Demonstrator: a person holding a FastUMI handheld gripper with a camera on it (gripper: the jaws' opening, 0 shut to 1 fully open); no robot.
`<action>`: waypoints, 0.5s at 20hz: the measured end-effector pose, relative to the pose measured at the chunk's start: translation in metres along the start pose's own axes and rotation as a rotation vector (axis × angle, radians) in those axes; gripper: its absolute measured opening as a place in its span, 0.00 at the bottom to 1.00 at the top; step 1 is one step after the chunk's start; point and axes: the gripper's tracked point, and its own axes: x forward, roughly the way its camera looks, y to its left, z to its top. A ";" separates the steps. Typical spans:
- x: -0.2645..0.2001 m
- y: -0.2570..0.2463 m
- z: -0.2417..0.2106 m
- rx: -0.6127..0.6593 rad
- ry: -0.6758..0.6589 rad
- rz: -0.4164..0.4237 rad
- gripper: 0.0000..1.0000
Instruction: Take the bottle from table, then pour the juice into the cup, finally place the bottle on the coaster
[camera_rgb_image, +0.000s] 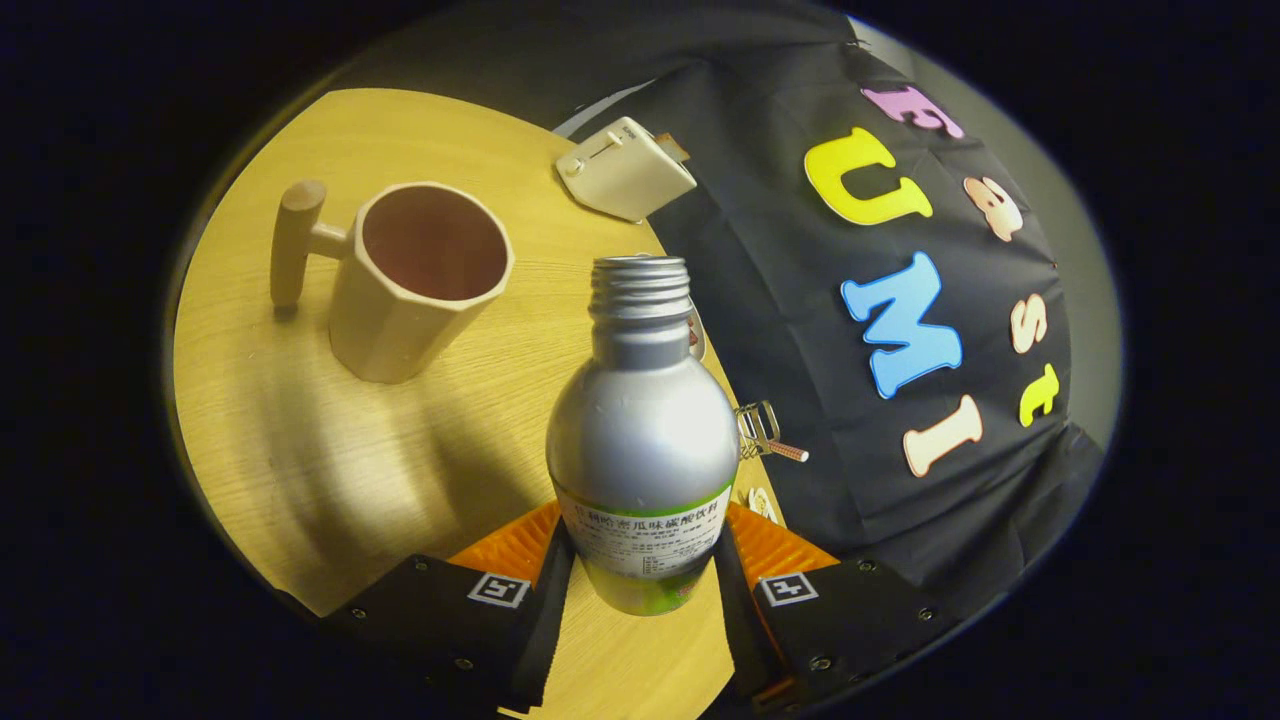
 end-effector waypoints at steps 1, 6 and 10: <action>0.001 0.000 0.001 -0.016 -0.001 0.000 0.69; -0.001 0.003 0.010 -0.116 0.021 -0.009 0.69; -0.001 0.000 0.015 -0.206 0.034 -0.022 0.69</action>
